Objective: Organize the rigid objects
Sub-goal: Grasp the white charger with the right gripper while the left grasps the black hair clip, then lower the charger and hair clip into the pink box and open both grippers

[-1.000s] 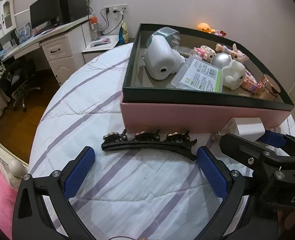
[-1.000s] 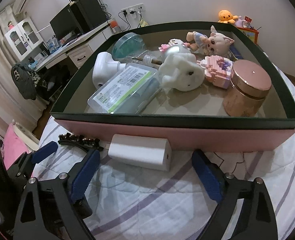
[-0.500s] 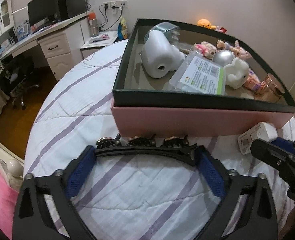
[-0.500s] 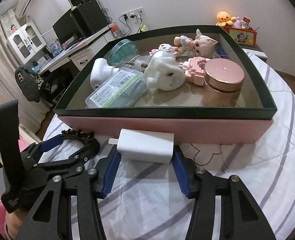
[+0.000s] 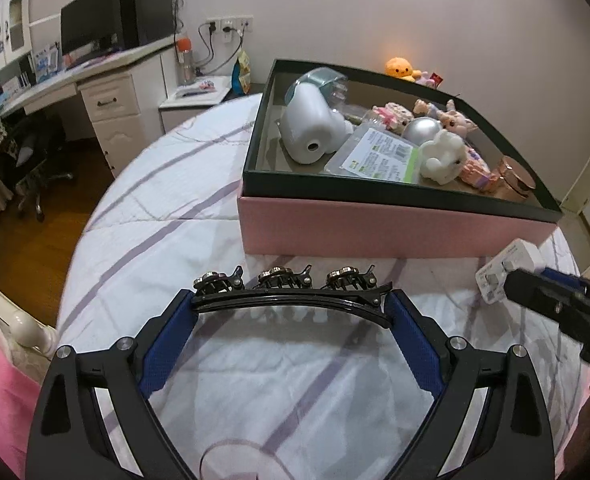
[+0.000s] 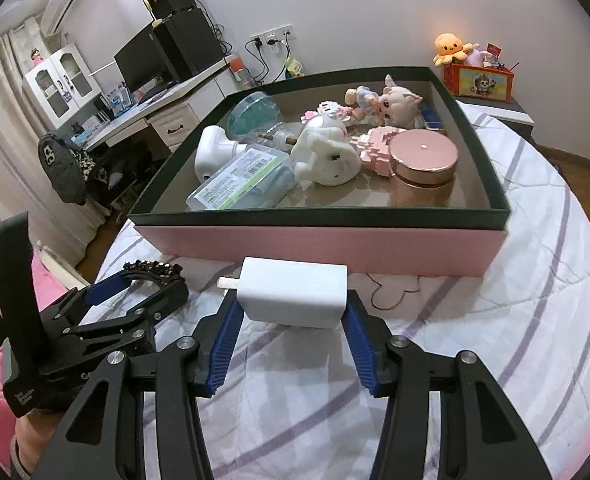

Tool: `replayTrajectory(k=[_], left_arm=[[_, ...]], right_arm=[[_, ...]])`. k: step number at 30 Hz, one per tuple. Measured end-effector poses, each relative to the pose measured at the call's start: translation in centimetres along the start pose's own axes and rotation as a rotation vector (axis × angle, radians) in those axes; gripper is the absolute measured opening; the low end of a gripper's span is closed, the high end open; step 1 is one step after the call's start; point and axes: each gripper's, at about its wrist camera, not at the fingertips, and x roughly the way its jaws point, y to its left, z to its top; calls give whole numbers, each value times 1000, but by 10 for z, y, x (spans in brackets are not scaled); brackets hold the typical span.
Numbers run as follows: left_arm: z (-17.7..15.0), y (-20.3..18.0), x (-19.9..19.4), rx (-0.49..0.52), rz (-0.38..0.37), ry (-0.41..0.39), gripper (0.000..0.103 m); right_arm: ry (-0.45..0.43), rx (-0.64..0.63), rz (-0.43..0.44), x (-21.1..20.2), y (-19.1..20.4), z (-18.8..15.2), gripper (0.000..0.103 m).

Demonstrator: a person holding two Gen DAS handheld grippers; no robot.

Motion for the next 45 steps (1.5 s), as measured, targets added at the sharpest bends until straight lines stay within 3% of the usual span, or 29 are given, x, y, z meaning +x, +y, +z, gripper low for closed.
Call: replayTrajectory(k=[9,17,21,29,36,41,43,45], left_arm=[[15,-7,-50,23,-2,-105,95],[62,-20,-74,55,-27,-218,95],[95,-28,-68,64,-51,-252,95],[144,-47,-14,75,-77,-211,95],[154,-62,44,100,-85,-85,95],[147,-58,58,92,-53,-43,97],[144,-55,55,87,-44,-45,99],[141,-50,50,82,-38,-52,101]], right_arm=[[-73,-6,13,-35,-1,10,52],[-155,-52,-7,-56,3,44,52],[-199,-82,-38,-61,-1,72,52],[-187,-104,-102,-28,-22,125,52],[-96,-80,-114,16,-42,131,52],[-42,-63,-115,35,-51,129,53],[-35,-63,-99,36,-53,127,61],[-39,-51,-87,34,-54,127,81]])
